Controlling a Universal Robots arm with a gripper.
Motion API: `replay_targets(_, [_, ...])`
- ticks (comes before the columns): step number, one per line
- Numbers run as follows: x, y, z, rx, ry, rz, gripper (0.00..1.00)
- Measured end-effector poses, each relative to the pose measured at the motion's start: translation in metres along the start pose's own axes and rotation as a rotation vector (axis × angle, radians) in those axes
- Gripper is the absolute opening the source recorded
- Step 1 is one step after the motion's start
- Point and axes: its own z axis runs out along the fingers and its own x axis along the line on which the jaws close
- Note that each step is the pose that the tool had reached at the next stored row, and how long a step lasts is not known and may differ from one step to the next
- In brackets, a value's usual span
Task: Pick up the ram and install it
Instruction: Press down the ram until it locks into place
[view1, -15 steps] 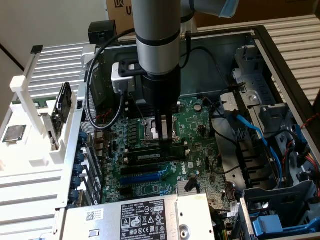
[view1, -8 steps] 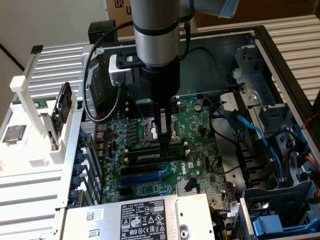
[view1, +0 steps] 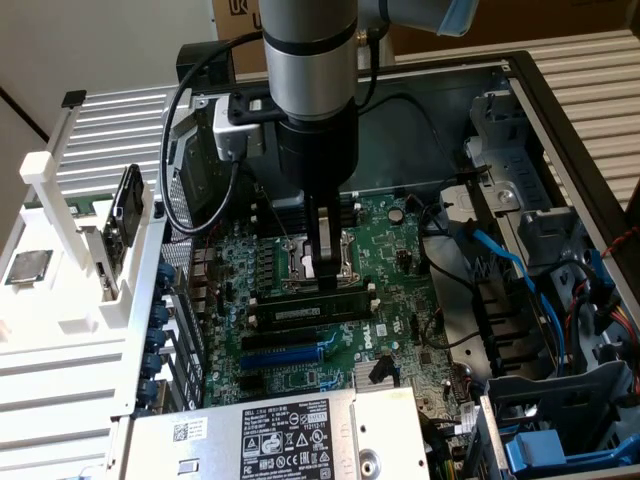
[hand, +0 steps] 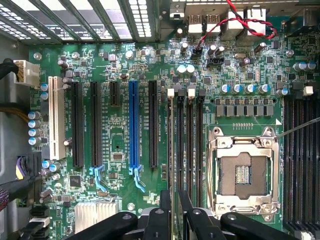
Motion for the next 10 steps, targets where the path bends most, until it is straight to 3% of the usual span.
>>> replay_targets(10, [0.0, 0.0, 0.0, 0.0, 0.0, 0.0, 0.21])
